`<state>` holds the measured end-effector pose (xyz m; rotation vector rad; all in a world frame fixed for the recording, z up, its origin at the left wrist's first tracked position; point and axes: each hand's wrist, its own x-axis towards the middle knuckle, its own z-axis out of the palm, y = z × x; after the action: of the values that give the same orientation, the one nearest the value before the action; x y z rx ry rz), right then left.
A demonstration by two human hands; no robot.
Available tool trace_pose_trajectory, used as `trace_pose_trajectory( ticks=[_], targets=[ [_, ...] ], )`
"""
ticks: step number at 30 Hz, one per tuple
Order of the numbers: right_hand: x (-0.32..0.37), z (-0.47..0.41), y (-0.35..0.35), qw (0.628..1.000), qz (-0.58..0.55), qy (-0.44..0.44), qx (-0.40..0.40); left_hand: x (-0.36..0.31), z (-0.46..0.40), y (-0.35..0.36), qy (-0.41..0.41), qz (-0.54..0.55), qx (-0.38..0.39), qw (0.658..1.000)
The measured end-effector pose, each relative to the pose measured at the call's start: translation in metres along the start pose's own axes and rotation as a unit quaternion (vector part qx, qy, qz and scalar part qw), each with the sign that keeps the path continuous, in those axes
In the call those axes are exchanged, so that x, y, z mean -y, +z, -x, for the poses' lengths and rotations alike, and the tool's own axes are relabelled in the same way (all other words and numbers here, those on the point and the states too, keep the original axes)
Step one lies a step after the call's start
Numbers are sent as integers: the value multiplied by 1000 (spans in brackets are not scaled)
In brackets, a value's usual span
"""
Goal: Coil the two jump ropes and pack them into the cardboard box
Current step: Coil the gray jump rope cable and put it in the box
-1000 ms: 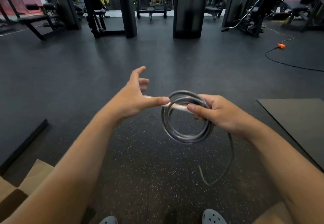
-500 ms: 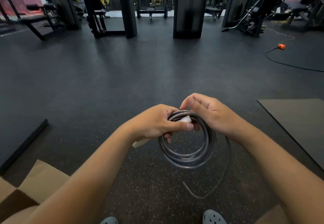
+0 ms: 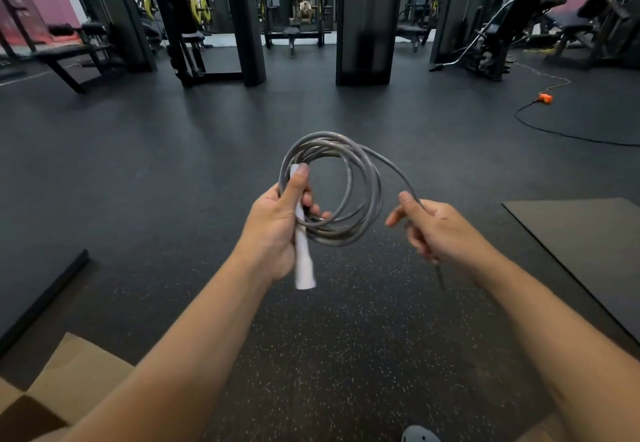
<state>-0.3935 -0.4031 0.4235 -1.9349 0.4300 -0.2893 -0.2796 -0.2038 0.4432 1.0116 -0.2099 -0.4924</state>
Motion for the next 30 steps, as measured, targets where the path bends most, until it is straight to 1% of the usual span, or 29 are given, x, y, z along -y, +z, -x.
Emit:
trace_pose_trajectory(
  ticks=[3,5,8,11,14,17,19,21,23,25,27,28,30],
  targets=[
    [7,5,36,992,-115,22,56,18,5,16,4,65,-56,996],
    [8,10,60,984,-161,5,71,29,7,21,8,78,-92,993],
    [13,19,81,968,-239,-44,61,36,12,24,11,71,-125,990],
    [22,31,89,968,-237,-65,44,31,18,29,25,84,-137,987],
    [29,35,101,974,-221,-42,-2,32,22,30,22,40,-129,991],
    [27,34,107,960,-277,1,-46,42,27,26,-14,-28,-115,993],
    [26,33,102,955,-293,24,-46,48,28,22,-16,-69,-108,992],
    [28,32,93,956,-288,39,-33,48,29,21,-13,-73,-87,993],
    [30,27,83,962,-267,47,-16,44,28,18,-30,-69,-63,995],
    [31,21,71,971,-232,50,4,38,24,13,-36,-50,-49,997],
    [33,16,58,981,-186,54,31,27,16,6,-26,-33,-39,998],
    [33,15,51,985,-159,58,47,21,10,1,-20,-41,-36,998],
    [34,16,36,990,-102,61,79,6,1,-7,-8,-96,-8,995]
  ],
)
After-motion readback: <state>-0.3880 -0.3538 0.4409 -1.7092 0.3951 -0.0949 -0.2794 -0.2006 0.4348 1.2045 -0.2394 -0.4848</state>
